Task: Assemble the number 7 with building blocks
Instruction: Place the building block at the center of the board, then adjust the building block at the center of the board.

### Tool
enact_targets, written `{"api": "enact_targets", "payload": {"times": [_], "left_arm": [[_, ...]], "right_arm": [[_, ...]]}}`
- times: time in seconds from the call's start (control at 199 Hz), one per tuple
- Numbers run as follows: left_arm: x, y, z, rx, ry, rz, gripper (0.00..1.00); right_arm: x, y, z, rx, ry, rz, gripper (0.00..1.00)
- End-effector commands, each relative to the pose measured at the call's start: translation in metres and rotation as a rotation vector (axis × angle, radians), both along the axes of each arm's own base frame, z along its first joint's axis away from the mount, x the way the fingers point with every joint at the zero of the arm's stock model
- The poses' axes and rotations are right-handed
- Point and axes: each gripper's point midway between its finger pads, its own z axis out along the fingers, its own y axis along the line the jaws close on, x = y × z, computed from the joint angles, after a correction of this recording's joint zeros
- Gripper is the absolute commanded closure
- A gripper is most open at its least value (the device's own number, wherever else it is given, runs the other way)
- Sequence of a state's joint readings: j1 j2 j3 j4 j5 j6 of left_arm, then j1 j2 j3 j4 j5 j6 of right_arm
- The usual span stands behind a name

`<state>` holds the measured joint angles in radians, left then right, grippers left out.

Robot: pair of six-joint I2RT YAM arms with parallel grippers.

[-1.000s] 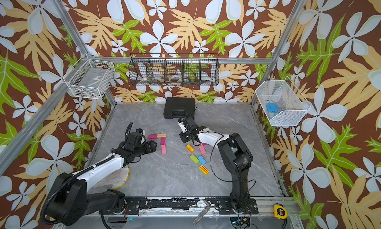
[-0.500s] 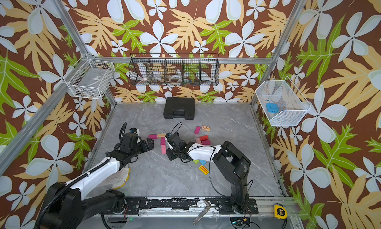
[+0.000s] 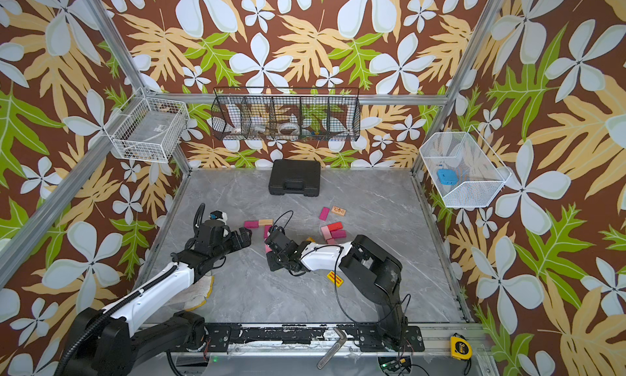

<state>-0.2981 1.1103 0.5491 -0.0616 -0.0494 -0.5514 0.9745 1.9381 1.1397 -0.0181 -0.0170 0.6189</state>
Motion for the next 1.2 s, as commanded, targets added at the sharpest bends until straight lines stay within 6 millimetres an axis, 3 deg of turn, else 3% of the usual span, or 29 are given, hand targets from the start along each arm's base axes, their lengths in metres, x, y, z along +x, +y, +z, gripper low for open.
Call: {"api": "enact_targets", "payload": {"times": [0.0,0.1,0.246,0.386,0.597,0.833,1.194], "left_arm": [[0.003,0.000,0.005,-0.011,-0.022,0.009,0.00],[0.002,0.002,0.004,-0.006,-0.021,0.016,0.00],[0.002,0.001,0.000,-0.005,-0.006,0.013,0.05],[0.002,0.000,-0.005,0.000,0.012,0.008,0.06],[0.001,0.003,-0.005,0.012,0.016,0.014,0.07],[0.002,0.003,-0.008,0.019,0.026,0.016,0.06],[0.003,0.001,-0.009,0.019,0.028,0.009,0.06]], "right_arm": [[0.008,0.005,0.010,0.016,-0.039,0.000,0.57],[0.013,0.003,0.024,0.019,-0.082,0.018,0.51],[0.030,-0.011,0.038,0.013,-0.118,0.012,0.54],[0.043,-0.021,0.027,-0.021,-0.112,0.026,0.61],[0.055,-0.017,0.012,-0.058,-0.114,0.055,0.63],[0.056,-0.017,-0.002,-0.090,-0.098,0.067,0.63],[0.054,-0.012,-0.004,-0.077,-0.092,0.092,0.63]]}}
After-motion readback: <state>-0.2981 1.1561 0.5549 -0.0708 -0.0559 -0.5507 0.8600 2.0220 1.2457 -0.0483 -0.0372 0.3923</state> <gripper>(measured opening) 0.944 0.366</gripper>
